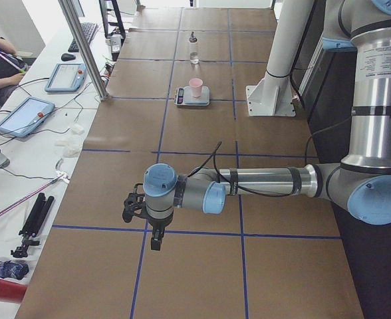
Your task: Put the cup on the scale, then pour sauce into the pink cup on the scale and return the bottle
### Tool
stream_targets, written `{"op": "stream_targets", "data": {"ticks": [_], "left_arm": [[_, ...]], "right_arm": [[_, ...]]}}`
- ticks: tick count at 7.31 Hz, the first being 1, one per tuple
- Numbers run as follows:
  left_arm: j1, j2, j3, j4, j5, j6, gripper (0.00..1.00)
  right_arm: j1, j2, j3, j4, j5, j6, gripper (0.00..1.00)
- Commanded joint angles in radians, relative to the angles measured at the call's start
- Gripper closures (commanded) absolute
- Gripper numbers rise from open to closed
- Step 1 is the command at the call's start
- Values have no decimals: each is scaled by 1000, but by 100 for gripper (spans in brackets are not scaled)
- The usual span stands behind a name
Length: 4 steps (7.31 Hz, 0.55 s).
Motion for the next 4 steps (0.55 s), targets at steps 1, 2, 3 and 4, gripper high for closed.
{"op": "stream_targets", "data": {"ticks": [1, 2, 3, 4], "left_arm": [[1, 0, -2, 8, 0, -2, 0], [1, -1, -4, 40, 0, -9, 0], [1, 0, 2, 44, -2, -14, 0], [1, 0, 8, 44, -20, -37, 0]], "right_arm": [[3, -1, -5, 22, -1, 1, 0], [3, -1, -3, 24, -1, 2, 0], [3, -1, -5, 23, -1, 2, 0], [3, -1, -5, 23, -1, 2, 0]]}}
